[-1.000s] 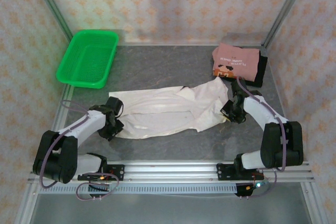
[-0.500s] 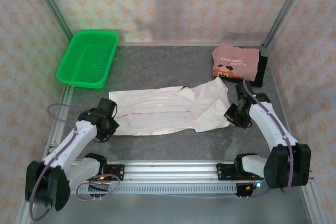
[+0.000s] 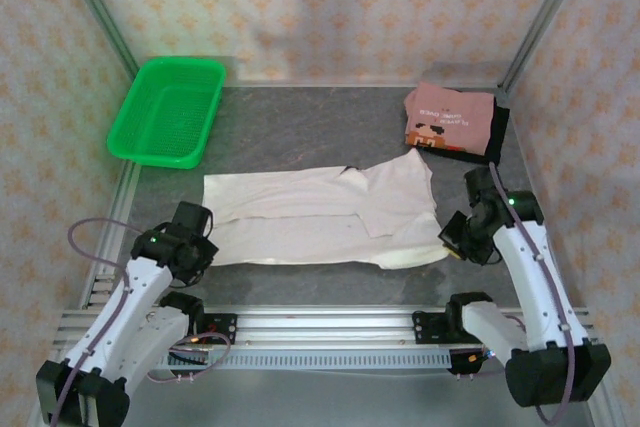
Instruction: Fold and stack the t-shirts
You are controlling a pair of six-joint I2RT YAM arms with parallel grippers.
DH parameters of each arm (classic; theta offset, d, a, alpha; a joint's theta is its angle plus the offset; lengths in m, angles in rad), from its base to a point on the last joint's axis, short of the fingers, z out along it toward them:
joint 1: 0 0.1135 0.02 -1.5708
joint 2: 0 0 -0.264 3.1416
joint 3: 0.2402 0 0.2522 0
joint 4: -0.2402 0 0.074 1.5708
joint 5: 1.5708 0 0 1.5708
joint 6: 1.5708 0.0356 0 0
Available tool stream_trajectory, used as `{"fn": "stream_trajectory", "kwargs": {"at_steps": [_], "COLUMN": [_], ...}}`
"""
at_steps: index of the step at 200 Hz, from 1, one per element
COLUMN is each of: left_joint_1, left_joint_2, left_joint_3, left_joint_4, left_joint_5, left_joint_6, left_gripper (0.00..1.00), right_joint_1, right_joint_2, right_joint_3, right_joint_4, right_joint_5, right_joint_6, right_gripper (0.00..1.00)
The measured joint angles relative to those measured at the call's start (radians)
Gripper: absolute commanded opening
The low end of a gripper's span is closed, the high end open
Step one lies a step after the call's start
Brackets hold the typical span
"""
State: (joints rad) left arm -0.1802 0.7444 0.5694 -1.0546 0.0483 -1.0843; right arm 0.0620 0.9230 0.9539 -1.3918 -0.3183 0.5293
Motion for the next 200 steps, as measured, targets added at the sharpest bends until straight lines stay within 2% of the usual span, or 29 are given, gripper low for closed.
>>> {"fn": "stream_trajectory", "kwargs": {"at_steps": [45, 87, 136, 200], "left_joint_1": [0.000, 0.000, 0.000, 0.000], "left_joint_2": [-0.065, -0.110, -0.072, 0.136], "left_joint_3": [0.000, 0.004, 0.063, 0.217], "left_joint_4": [-0.052, -0.087, -0.093, -0.043], "left_joint_5": [0.000, 0.000, -0.002, -0.013], "left_joint_6": [-0.016, -0.019, -0.007, 0.100], "left_gripper": [0.03, 0.03, 0.04, 0.04], "right_joint_1": [0.000, 0.000, 0.000, 0.000], "right_joint_2": [-0.098, -0.075, 0.096, 0.431], "right_joint_3": [0.002, 0.085, 0.218, 0.438], "right_joint_4": [-0.111, -0.134, -0.114, -0.010], "right_joint_5": [-0.028, -0.030, -0.022, 0.009], "right_joint_6": [0.013, 0.013, -0.029, -0.166], "right_gripper": [0.00, 0.00, 0.00, 0.00]}}
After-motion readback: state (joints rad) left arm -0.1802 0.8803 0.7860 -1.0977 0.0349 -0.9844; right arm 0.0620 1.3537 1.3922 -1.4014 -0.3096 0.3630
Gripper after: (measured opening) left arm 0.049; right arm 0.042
